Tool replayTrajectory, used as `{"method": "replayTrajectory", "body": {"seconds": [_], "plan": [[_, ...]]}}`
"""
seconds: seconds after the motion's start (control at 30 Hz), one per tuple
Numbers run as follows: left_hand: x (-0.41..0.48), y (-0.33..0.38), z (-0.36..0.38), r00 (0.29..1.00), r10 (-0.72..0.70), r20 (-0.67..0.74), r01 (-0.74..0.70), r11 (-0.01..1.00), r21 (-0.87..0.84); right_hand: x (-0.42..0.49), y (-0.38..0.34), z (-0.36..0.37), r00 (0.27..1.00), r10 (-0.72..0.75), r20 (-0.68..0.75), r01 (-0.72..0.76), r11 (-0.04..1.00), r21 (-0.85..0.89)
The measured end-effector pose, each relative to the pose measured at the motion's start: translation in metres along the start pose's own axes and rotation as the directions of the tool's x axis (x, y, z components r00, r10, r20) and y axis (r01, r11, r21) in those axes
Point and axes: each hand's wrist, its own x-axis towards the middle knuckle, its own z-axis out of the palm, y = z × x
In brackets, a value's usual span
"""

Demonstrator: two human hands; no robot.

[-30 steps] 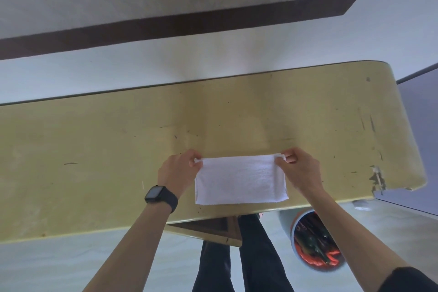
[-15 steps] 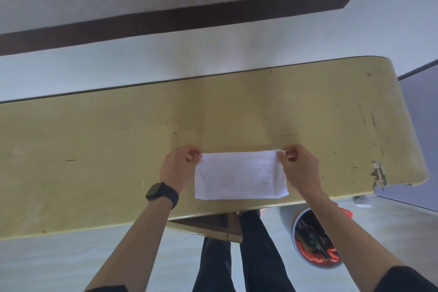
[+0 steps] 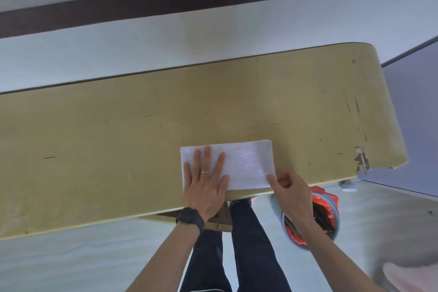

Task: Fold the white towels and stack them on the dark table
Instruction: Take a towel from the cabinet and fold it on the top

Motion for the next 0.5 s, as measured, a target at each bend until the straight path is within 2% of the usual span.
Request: {"method": "replayTrajectory", "body": {"seconds": [0.07, 0.13, 0.2, 0.27, 0.33, 0.5], "plan": [[0.002, 0.0, -0.002, 1.0, 0.002, -0.001, -0.002, 1.0, -0.001, 0.0, -0.004, -0.002, 0.999, -0.03, -0.029, 0.03, 1.0, 0.003], [0.003, 0.003, -0.009, 0.999, -0.006, -0.035, 0.006, 1.0, -0.001, 0.0, -0.01, 0.0, 0.977, -0.18, -0.116, 0.171, 0.982, -0.08], [0.006, 0.006, -0.015, 0.997, -0.043, -0.067, 0.042, 0.999, -0.005, -0.001, -0.022, 0.011, 0.892, -0.423, -0.156, 0.375, 0.888, -0.266], [0.01, 0.006, -0.015, 0.994, -0.093, -0.065, 0.091, 0.995, -0.031, 0.004, -0.031, 0.028, 0.815, -0.575, -0.069, 0.495, 0.753, -0.432], [0.013, 0.003, -0.008, 0.99, -0.135, -0.038, 0.133, 0.99, -0.047, 0.013, -0.031, 0.043, 0.798, -0.601, 0.046, 0.536, 0.673, -0.51], [0.015, -0.007, 0.001, 0.989, -0.138, -0.057, 0.135, 0.99, -0.047, 0.03, -0.011, 0.053, 0.841, -0.525, 0.129, 0.498, 0.66, -0.562]]}}
